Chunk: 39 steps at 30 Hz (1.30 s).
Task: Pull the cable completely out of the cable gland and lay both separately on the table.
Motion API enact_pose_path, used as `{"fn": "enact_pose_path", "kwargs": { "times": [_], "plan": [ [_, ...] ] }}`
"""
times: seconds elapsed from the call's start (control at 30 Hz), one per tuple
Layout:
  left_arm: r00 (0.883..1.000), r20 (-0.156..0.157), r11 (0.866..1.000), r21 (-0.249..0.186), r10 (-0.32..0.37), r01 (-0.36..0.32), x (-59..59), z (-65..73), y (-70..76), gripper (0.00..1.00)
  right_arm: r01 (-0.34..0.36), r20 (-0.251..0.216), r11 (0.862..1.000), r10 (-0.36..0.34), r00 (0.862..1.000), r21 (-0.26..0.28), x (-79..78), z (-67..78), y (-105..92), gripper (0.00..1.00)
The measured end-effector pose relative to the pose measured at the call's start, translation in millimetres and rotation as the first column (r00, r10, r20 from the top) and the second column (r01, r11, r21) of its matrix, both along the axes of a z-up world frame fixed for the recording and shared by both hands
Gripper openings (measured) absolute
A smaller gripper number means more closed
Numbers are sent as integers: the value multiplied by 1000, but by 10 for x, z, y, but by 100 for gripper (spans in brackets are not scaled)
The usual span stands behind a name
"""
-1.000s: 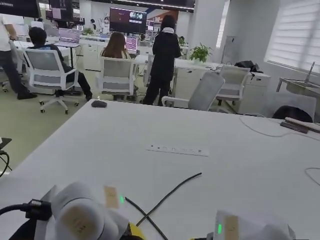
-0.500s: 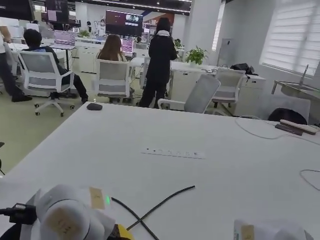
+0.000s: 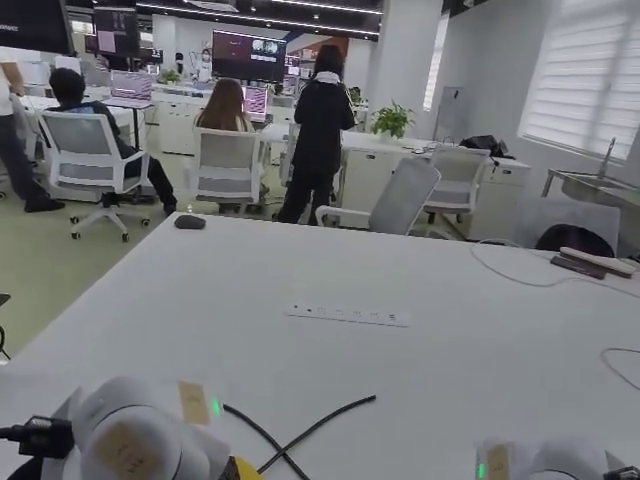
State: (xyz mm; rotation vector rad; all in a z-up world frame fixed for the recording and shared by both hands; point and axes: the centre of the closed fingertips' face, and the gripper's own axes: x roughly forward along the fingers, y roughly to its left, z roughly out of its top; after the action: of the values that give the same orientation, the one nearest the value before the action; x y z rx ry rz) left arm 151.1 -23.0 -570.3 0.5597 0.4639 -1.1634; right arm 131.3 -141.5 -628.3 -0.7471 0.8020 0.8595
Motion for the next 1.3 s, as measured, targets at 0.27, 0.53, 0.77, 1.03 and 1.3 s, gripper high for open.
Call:
{"fn": "enact_pose_path", "kwargs": {
  "times": [0.27,0.53,0.77,1.03,1.3],
  "plan": [
    [1000,-1,1000,14,-25,25,-87,-26,-109,17,-120,105,984,106,989,135,-26,451,717,18],
    [998,13,998,23,-56,55,-162,-7,-159,17,-184,105,976,172,979,120,-106,420,881,8],
    [998,13,998,30,-54,54,-168,-15,-120,17,-167,112,977,153,982,129,-86,394,811,2],
    [999,25,998,43,-38,37,-85,3,-28,15,-124,102,984,112,988,124,-70,329,649,2],
    [1000,31,1000,14,-3,2,-25,103,99,2,-104,115,994,100,988,32,-105,167,381,2]
  ]
}}
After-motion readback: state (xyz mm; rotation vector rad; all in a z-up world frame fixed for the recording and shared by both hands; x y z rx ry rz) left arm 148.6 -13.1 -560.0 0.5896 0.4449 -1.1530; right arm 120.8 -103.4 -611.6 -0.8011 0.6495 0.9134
